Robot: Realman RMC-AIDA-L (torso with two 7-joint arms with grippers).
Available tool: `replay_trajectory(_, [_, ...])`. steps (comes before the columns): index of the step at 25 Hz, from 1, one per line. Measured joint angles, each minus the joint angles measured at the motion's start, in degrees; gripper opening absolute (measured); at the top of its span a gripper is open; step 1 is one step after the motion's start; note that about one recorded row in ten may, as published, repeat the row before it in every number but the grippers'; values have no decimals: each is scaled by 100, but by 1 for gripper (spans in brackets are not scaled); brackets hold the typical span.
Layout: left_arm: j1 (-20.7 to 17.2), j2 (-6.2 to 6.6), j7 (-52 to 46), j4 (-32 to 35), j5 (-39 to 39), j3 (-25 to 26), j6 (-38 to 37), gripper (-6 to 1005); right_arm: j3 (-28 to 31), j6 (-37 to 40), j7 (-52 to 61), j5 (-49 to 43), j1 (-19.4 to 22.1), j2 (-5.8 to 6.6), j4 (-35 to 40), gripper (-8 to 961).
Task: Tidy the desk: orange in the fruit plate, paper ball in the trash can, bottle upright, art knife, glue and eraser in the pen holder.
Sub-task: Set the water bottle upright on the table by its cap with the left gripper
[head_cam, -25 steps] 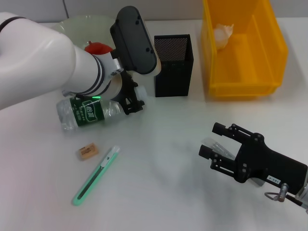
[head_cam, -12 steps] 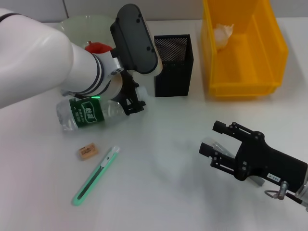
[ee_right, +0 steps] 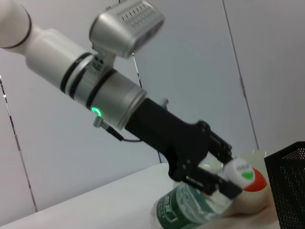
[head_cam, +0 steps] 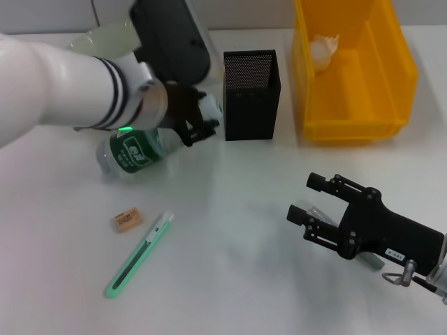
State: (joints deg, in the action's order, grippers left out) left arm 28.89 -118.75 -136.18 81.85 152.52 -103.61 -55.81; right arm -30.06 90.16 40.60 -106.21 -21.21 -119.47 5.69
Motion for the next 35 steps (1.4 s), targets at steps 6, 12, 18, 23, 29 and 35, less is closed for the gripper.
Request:
replay_trajectory(6, [-495, -3, 8, 562, -52, 94, -1, 443, 0, 0, 1, -13, 27, -3, -6, 723])
replay_trajectory(12, [-930, -3, 10, 1048, -61, 188, 0, 443, 1, 0, 1, -18, 32, -6, -8, 723])
replay_trajectory(18, [-1271, -4, 5, 1268, -129, 236, 53, 443, 0, 1, 1, -22, 14, -6, -65, 722])
replay_trajectory(23, [-1421, 4, 42, 1372, -407, 412, 82, 440, 0, 1, 1, -23, 23, -6, -73, 722])
replay_trajectory(29, [-1532, 10, 93, 1393, -786, 725, 124, 441, 0, 1, 1, -23, 6, -13, -78, 722])
replay_trajectory(35, [-1627, 17, 274, 1395, -1164, 961, 158, 443, 0, -1, 1, -23, 3, -15, -77, 722])
